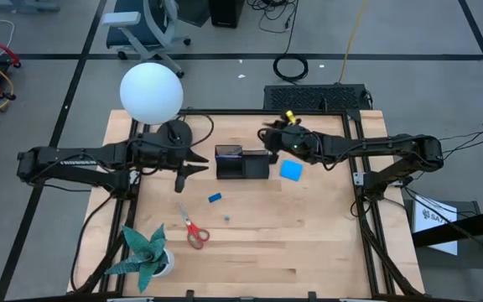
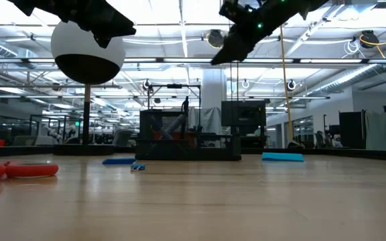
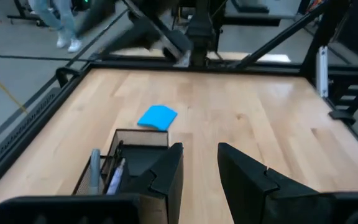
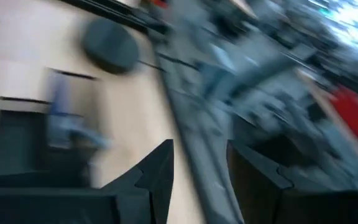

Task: Pick and place office supplies into organizer
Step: Put the blue eraser into the black desk organizer

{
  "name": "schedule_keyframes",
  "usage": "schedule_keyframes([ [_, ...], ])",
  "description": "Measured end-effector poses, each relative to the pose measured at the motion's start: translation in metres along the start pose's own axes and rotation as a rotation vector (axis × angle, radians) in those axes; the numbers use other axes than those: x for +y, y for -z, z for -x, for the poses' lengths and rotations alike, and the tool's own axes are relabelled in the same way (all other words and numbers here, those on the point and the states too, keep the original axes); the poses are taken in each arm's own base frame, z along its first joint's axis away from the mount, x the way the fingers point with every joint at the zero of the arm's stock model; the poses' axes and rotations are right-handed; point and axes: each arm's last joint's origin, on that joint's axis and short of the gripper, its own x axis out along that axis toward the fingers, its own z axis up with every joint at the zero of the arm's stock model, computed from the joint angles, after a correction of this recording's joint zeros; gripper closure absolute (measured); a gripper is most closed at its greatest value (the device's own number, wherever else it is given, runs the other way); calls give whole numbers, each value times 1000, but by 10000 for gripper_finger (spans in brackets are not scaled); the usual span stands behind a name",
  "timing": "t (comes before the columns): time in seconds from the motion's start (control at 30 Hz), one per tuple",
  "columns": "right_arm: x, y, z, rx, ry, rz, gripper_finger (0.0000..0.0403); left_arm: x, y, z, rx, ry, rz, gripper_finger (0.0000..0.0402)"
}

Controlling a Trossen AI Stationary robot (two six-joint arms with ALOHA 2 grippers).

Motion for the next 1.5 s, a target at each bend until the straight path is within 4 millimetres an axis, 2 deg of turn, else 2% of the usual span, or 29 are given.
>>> schedule_keyframes([
  [0.23,-15,8,3,185,342,-16,261,-6,3,-9,135,-81,-33,293],
  [0.4,-35,13,13,186,350,-113,270,-9,6,-29,285,-115,-50,293],
  [0.6,-63,15,26,79,223,-246,297,-10,-8,-44,426,-139,-40,293],
  [0.8,-84,19,34,141,407,-197,314,-14,-20,-50,531,-185,-21,293],
  [0.9,-92,23,34,193,483,-148,317,-18,-26,-53,520,-178,-27,293],
  [1.1,-102,25,32,184,526,-168,318,-20,-25,-54,531,-168,-24,293],
  [1.27,-102,25,32,183,527,-166,317,-20,-23,-53,547,-174,0,293],
  [1.5,-99,23,33,171,519,-165,319,-20,-11,-66,631,-187,34,293],
])
